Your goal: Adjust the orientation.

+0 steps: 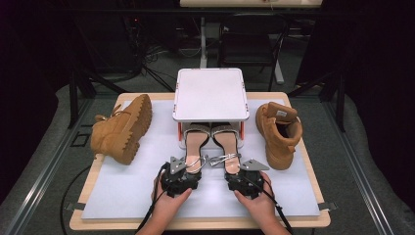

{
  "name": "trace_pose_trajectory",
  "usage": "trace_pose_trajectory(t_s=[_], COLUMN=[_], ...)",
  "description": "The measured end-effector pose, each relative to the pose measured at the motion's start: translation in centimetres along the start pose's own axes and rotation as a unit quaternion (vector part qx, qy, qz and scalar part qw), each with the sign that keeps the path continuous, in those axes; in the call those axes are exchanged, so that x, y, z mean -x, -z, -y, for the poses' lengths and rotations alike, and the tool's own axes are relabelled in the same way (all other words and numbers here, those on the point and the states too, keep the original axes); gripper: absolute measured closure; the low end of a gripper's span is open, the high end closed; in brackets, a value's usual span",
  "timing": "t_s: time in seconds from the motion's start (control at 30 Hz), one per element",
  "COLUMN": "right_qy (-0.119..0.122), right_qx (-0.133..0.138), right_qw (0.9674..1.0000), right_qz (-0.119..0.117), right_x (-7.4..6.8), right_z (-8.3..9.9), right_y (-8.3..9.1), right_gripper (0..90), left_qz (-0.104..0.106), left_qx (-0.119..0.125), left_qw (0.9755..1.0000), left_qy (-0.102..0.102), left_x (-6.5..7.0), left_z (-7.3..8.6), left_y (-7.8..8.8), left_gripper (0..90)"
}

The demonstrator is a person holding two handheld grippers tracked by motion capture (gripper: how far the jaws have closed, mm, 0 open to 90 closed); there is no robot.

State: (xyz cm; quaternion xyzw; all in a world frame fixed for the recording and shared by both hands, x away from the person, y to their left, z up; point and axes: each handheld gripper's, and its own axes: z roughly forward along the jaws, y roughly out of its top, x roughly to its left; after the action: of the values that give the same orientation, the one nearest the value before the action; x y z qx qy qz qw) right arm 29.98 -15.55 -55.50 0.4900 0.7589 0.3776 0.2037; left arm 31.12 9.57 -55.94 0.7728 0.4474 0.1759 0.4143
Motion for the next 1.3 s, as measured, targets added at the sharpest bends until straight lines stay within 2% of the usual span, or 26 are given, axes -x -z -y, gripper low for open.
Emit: trace_pose_trajectory(t_s=[0.13, 0.23, 0.3, 0.53, 0.8, 0.97, 1.3], right_qy=[-0.012, -0.014, -0.023, -0.026, -0.034, -0.036, -0.029], right_qx=[-0.004, -0.003, -0.005, -0.004, 0.004, 0.005, -0.003], right_qw=[0.9999, 0.9999, 0.9996, 0.9996, 0.9993, 0.9993, 0.9995], right_qz=[-0.005, -0.008, -0.013, -0.012, -0.012, -0.007, 0.007], right_x=[0.2, 0.3, 0.4, 0.5, 1.0, 1.2, 1.9], right_z=[-0.3, -0.9, -1.3, -2.0, -3.2, -3.9, -5.5], right_y=[0.0, 0.1, 0.0, -0.6, -1.4, -2.2, -4.1], right_gripper=[40.1, 40.1, 40.1, 40.1, 40.1, 40.1, 40.1], left_qz=[0.001, 0.005, 0.01, 0.01, 0.002, 0.005, 0.01], left_qx=[-0.003, -0.006, -0.005, 0.0, -0.006, -0.008, -0.003], left_qw=[1.0, 0.9999, 0.9996, 0.9993, 0.9996, 0.9997, 0.9995], left_qy=[0.002, 0.011, 0.026, 0.036, 0.029, 0.024, 0.031], left_x=[-0.2, -0.4, -0.6, -1.2, -2.0, -2.7, -4.0], left_z=[-0.3, -0.7, -1.1, -2.4, -3.4, -4.0, -5.6], left_y=[0.0, 0.1, 0.2, -0.2, -1.5, -2.3, -4.0], left_gripper=[35.4, 35.6, 35.7, 35.9, 36.0, 36.0, 35.8])
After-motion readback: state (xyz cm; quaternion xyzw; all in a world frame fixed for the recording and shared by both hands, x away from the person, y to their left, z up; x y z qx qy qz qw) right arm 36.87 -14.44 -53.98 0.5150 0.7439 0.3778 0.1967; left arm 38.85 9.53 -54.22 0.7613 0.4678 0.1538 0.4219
